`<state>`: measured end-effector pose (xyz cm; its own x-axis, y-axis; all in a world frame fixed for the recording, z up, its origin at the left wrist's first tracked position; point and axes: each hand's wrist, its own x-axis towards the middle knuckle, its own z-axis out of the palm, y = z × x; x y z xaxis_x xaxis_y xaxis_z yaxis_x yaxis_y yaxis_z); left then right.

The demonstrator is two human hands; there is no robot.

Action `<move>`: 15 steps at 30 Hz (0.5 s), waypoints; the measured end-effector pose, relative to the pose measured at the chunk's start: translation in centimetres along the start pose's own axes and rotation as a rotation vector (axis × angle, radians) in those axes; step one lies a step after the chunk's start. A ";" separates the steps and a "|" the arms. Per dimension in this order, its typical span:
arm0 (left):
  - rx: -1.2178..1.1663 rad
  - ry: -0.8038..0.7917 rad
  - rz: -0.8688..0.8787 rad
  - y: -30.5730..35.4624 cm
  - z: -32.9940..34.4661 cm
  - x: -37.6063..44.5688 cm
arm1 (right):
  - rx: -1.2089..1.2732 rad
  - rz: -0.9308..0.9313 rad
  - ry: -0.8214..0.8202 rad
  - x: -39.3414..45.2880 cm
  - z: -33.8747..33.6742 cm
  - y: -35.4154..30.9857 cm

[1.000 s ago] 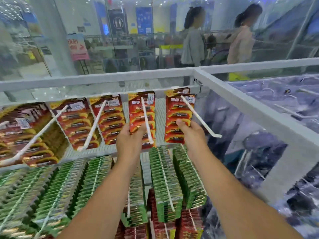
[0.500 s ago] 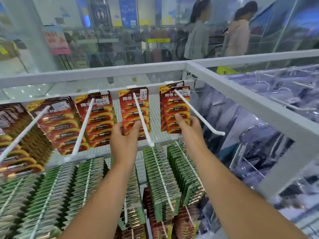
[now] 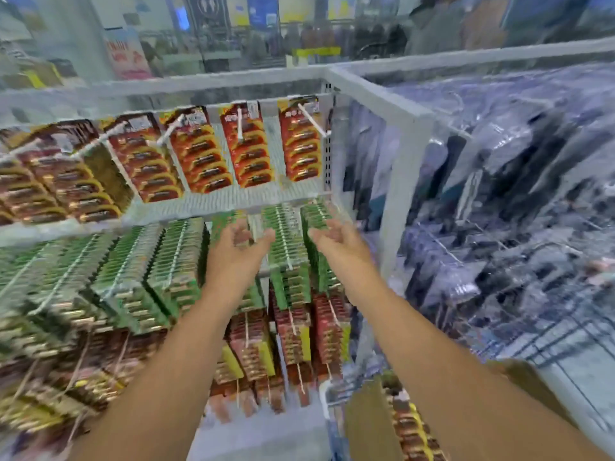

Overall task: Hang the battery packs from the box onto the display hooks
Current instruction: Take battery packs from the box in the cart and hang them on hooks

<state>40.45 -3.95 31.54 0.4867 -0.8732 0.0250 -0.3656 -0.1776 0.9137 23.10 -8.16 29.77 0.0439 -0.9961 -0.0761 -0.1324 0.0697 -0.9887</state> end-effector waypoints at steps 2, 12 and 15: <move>0.017 -0.027 0.001 0.1 0.7 -4.6 | 0.018 -0.006 -0.011 -3.8 -2.7 1.4; -0.015 -0.319 -0.035 -1.0 16.3 -16.6 | 0.015 0.269 0.187 -15.2 -21.6 11.6; 0.055 -0.461 -0.033 -2.5 22.2 -18.2 | -0.015 0.361 0.346 -16.4 -26.0 15.3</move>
<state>14.88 2.35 19.81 0.1003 -0.9750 -0.1982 -0.4036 -0.2219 0.8876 -5.40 7.87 19.22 -0.3384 -0.8682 -0.3630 -0.0934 0.4148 -0.9051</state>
